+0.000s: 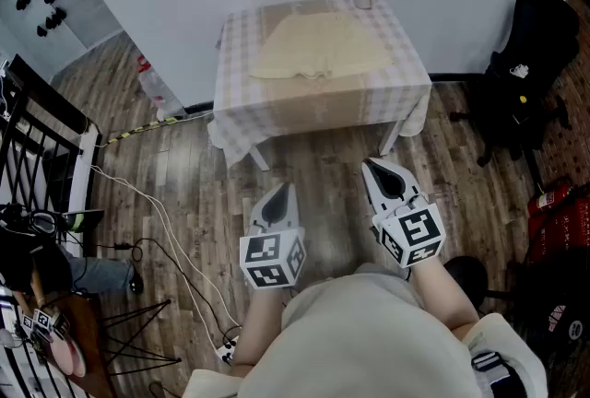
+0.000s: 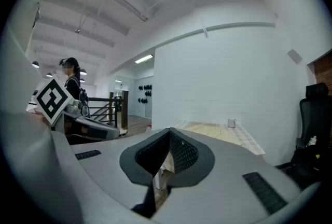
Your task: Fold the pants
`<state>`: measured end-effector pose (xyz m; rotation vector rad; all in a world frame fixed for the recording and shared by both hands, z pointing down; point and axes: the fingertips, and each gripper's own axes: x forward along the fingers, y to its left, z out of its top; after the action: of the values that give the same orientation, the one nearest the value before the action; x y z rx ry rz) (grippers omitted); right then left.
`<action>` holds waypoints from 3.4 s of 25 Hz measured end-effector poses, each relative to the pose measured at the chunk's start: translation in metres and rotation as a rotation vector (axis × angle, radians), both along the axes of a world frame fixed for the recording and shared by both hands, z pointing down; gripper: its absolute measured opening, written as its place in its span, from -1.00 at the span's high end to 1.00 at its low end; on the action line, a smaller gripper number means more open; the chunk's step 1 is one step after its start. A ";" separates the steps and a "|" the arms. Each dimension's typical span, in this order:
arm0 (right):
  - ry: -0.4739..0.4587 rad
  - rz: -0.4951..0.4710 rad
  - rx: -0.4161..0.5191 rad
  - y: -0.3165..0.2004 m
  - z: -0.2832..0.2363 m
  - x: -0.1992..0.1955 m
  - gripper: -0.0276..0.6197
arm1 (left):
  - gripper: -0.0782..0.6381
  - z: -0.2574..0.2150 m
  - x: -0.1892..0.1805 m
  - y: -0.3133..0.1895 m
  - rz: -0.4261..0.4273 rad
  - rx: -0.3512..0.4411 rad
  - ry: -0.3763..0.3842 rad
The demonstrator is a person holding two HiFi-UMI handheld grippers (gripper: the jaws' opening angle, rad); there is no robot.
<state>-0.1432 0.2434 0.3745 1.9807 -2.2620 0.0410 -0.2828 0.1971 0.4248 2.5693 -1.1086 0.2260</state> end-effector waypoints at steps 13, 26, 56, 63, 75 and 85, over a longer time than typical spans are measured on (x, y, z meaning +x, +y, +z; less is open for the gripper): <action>-0.002 -0.015 0.007 0.035 -0.006 -0.010 0.91 | 0.76 -0.010 0.000 0.031 0.026 0.020 -0.028; -0.034 -0.018 0.004 0.056 -0.001 -0.022 0.91 | 0.76 -0.004 -0.015 0.047 0.029 0.013 -0.033; -0.048 -0.096 -0.024 -0.121 -0.010 0.090 0.91 | 0.76 -0.004 0.066 -0.115 -0.094 -0.047 -0.049; -0.048 -0.109 -0.026 -0.171 -0.014 0.136 0.91 | 0.76 -0.007 0.109 -0.162 -0.118 -0.053 -0.055; -0.057 -0.185 -0.034 -0.224 -0.004 0.182 0.91 | 0.76 0.002 0.150 -0.209 -0.202 -0.064 -0.055; -0.089 -0.260 -0.085 -0.257 0.015 0.165 0.91 | 0.76 0.025 0.141 -0.242 -0.260 -0.124 -0.080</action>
<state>0.0215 -0.0137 0.3897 1.6610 -2.5096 0.1981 -0.1416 -0.0451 0.4501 2.2974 -1.3971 0.3238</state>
